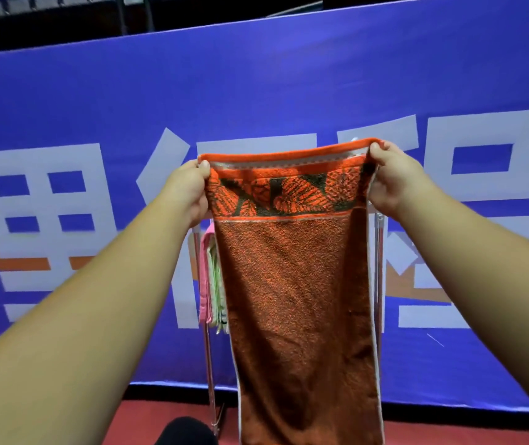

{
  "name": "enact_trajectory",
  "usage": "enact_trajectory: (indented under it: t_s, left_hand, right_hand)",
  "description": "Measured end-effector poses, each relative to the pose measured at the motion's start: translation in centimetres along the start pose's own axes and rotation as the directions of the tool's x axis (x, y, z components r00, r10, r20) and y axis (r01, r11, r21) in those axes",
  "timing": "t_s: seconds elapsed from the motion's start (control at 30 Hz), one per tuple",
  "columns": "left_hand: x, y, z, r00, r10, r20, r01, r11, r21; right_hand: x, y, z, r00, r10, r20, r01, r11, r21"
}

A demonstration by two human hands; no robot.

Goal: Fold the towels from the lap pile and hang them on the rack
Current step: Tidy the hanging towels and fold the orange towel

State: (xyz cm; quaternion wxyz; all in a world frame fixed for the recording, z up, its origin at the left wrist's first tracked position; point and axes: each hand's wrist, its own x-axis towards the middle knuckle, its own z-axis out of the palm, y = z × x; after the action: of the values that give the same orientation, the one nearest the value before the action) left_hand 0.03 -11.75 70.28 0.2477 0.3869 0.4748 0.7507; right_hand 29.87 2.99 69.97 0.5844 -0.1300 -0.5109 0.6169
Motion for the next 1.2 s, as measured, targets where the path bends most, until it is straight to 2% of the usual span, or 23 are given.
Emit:
enact_trajectory:
  t_s: [0.07, 0.13, 0.2, 0.27, 0.4, 0.63, 0.8, 1.0, 1.2]
  left_hand:
    - [-0.7, 0.2, 0.6, 0.997, -0.015, 0.072, 0.026, 0.988, -0.149]
    - [-1.2, 0.3, 1.4, 0.988, -0.008, 0.153, 0.047, 0.966, -0.254]
    - [-1.8, 0.2, 2.6, 0.976, 0.002, 0.218, 0.062, 0.957, -0.285]
    - [-2.6, 0.1, 4.2, 0.960, 0.011, 0.281, 0.068, 0.960, -0.272]
    - [-3.5, -0.4, 7.2, 0.947, 0.032, 0.319, 0.013, 0.990, -0.138]
    - [-4.3, -1.4, 9.4, 0.902, 0.066, 0.427, -0.016, 0.993, -0.119]
    - [-4.1, -1.5, 9.8, 0.922, 0.060, 0.383, -0.019, 0.994, -0.110]
    - [-4.0, -1.6, 9.8, 0.933, 0.045, 0.358, -0.041, 0.999, -0.019]
    - [-4.0, -1.4, 9.2, 0.926, 0.085, 0.367, -0.119, 0.990, 0.073]
  right_hand:
    - [-0.7, -0.3, -0.2, 0.986, 0.046, 0.163, -0.066, 0.990, 0.121]
    - [-1.4, -0.4, -0.1, 0.953, 0.075, 0.293, -0.118, 0.984, 0.133]
    - [-2.0, 0.0, 0.8, 0.917, 0.096, 0.386, -0.148, 0.983, 0.107]
    - [-2.4, 0.5, 2.1, 0.901, 0.099, 0.422, -0.142, 0.987, 0.070]
    - [-2.3, 1.8, 4.0, 0.890, 0.099, 0.445, -0.133, 0.990, 0.046]
    - [-2.0, 2.8, 4.8, 0.885, 0.096, 0.455, -0.117, 0.993, 0.019]
    - [-2.0, 2.9, 4.7, 0.897, 0.108, 0.429, -0.130, 0.991, 0.023]
    - [-2.5, 2.7, 5.1, 0.896, 0.088, 0.436, -0.109, 0.994, 0.025]
    - [-2.4, 2.4, 4.7, 0.875, 0.105, 0.473, -0.075, 0.994, -0.082]
